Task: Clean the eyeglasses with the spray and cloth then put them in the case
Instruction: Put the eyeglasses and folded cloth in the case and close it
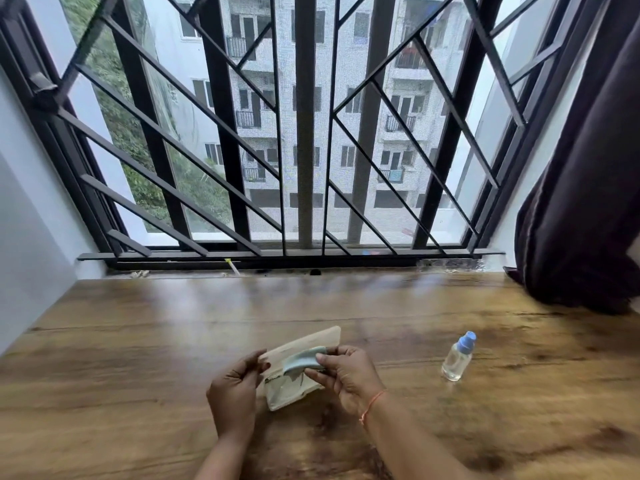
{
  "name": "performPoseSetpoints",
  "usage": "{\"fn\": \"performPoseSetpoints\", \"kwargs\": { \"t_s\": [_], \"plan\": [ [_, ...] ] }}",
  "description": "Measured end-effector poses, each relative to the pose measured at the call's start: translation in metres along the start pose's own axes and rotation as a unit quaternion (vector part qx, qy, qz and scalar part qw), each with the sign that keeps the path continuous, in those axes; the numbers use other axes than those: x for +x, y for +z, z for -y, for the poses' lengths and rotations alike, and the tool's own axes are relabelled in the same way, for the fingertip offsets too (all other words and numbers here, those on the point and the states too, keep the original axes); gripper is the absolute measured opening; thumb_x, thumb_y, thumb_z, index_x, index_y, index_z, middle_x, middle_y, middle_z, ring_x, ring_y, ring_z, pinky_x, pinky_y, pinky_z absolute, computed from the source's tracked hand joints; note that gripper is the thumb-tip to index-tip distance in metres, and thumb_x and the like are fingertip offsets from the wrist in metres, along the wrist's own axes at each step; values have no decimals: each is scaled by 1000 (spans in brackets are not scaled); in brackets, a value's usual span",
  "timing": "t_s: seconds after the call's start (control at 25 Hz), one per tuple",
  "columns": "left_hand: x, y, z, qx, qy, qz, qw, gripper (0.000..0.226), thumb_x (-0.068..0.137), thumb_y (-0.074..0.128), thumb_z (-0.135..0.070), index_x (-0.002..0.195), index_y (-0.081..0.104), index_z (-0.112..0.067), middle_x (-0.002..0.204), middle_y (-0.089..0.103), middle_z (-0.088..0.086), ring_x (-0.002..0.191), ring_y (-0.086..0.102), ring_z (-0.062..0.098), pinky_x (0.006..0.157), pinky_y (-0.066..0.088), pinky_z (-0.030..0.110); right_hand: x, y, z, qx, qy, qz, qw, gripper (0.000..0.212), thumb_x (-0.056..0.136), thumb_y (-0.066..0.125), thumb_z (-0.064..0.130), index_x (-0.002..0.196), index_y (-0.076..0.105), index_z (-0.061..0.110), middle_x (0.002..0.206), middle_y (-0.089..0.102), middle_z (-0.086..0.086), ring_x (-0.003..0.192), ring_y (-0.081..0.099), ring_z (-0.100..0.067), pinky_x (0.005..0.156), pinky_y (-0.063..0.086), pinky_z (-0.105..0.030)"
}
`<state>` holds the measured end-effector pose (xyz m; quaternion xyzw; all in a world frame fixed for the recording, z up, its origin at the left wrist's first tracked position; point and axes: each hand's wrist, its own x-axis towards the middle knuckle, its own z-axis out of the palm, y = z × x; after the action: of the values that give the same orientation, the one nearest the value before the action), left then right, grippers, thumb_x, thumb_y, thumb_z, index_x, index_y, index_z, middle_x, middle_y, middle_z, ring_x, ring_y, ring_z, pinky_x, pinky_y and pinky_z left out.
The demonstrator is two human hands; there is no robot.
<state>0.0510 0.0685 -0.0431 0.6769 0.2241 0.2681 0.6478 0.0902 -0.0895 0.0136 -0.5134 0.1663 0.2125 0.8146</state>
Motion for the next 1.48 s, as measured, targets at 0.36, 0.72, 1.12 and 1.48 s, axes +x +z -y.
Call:
{"fn": "performPoseSetpoints", "kwargs": {
  "t_s": [0.36,0.72,1.12,1.48],
  "plan": [
    [4,3,1,-14,7,35,999,47,72,67,11,67,73,-35,67,72,-16,61,63,-2,62,55,16,4,8,-1,-33,-29,-41,998,17,79,54,-20,71,54,-6,75,58,-20,67,61,-29,49,58,-28],
    [6,3,6,0,4,54,999,48,73,68,5,75,74,-42,73,74,-11,74,66,7,74,57,41,-6,-22,6,-278,-156,-123,940,17,73,71,-1,86,63,6,87,63,-13,73,64,-23,60,59,-38],
    [-5,6,-6,-7,22,95,995,35,83,64,-3,87,71,-37,90,73,-6,76,62,-11,68,48,7,11,-41,-2,-92,-81,-120,985,54,89,55,35,93,59,-19,84,61,-29,74,53,-27,66,45,-38],
    [-18,13,5,-143,-114,91,979,16,77,67,-1,81,75,-14,110,66,4,108,60,14,99,45,37,4,-53,-2,22,-27,-62,997,11,77,57,-10,77,66,-3,61,71,-10,54,66,-17,46,53,-20]
  ]
}}
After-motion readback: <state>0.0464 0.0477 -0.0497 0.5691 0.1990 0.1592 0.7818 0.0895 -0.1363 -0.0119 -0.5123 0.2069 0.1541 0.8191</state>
